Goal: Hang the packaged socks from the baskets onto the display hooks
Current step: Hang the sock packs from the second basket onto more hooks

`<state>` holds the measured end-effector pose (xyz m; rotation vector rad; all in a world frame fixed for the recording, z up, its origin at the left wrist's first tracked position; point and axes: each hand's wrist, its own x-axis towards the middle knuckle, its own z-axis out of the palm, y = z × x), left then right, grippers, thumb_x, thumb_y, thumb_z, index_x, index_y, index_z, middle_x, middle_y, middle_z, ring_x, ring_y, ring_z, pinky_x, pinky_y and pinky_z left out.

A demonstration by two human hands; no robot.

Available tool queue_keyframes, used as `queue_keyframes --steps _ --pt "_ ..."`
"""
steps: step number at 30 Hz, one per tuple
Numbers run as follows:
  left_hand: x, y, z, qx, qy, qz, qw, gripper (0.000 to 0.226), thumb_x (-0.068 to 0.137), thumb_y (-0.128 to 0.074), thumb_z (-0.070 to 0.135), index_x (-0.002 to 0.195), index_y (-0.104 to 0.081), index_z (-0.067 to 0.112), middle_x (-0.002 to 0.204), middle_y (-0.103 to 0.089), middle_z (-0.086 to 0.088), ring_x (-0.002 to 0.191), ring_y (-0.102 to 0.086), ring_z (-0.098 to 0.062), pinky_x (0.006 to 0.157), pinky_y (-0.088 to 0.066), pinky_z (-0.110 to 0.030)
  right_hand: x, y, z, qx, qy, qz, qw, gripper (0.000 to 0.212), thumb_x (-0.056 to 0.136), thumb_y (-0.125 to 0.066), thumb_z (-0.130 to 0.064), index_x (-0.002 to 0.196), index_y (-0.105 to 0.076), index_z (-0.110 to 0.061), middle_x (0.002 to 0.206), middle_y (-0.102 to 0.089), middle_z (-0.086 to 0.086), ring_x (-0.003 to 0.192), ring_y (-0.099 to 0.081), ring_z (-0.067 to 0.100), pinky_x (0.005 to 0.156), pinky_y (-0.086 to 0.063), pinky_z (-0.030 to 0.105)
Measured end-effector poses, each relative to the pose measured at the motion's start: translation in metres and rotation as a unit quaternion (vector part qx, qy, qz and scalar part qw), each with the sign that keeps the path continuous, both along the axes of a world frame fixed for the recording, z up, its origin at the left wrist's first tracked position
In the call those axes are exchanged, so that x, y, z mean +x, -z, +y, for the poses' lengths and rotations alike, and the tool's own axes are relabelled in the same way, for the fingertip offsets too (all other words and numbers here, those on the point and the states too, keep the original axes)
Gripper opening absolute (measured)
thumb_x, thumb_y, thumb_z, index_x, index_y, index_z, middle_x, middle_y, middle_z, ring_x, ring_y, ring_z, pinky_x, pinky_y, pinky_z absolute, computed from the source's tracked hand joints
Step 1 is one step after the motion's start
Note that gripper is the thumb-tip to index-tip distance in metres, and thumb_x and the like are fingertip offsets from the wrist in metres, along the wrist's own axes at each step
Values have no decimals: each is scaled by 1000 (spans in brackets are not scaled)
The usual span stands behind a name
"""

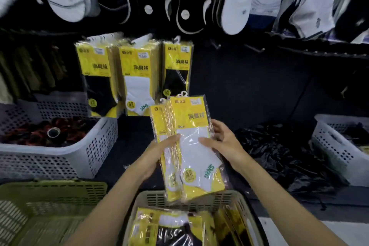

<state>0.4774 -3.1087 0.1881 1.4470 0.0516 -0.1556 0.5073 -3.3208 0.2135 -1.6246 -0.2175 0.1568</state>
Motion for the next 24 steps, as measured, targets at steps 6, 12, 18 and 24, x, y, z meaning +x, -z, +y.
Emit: queue_keyframes --steps 6,12,18,24 --pt "10 -46 32 54 -104 -96 988 43 56 -83 50 96 -69 39 97 -72 21 89 -66 7 66 -47 -7 17 -39 58 101 20 -80 991 32 81 -68 -30 109 -64 -14 103 -73 1 91 -70 12 67 -54 18" --pt "26 -74 55 117 -166 -139 969 64 55 -72 66 107 -66 29 92 -71 24 90 -66 5 71 -45 -13 39 -58 84 123 16 -58 991 27 86 -66 -26 109 -66 -12 103 -74 2 93 -71 18 73 -57 27" --pt "41 -102 96 151 -255 -172 939 57 55 -67 74 53 -42 23 45 -38 8 40 -36 -7 49 -32 -24 73 -75 84 130 64 -79 986 12 93 -58 -18 102 -65 -17 93 -75 -4 80 -72 7 60 -53 16" --pt "54 -128 126 189 -314 -205 908 62 60 -67 66 52 -21 25 42 -23 12 36 -23 -5 43 -24 -20 114 -95 94 71 67 -108 989 11 96 -54 -19 99 -63 -17 95 -73 2 84 -71 16 72 -58 30"
